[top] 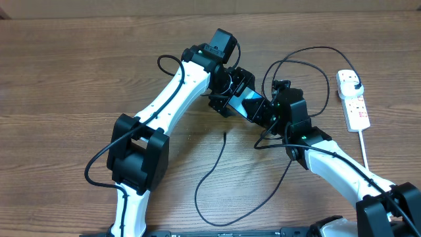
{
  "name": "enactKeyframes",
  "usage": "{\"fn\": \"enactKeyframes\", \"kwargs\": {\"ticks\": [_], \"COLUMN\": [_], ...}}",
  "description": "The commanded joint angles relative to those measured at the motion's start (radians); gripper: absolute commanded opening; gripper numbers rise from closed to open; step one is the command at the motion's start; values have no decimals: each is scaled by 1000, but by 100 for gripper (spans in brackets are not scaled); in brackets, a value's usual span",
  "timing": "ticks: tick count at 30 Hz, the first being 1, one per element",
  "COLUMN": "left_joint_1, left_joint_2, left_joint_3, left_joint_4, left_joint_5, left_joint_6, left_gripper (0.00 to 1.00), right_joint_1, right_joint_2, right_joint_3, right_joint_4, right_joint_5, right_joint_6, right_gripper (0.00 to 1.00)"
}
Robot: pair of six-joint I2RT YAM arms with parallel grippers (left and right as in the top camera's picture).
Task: Plug charger to phone and switch on socket
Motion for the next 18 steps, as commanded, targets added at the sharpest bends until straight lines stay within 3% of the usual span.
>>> {"fn": "enactKeyframes", "kwargs": {"ticks": [1,10,18], "left_joint_1": [19,98,229], "left_joint_2": [-18,-18,-18], "left_joint_3": [27,27,28], "left_joint_4": [2,2,98], "left_joint_5": [-3,21,202], "left_joint_6": [85,158,272], "left_gripper": [100,100,100], "right_joint_1": [-21,-91,-125], "right_joint_2": [-2,-2,-2], "right_joint_3": [23,23,23], "right_joint_4": [18,80,147], "right_joint_5": [-24,-82,-110], "right_joint_6": [-27,-18,92], "right_gripper": [4,4,4]}}
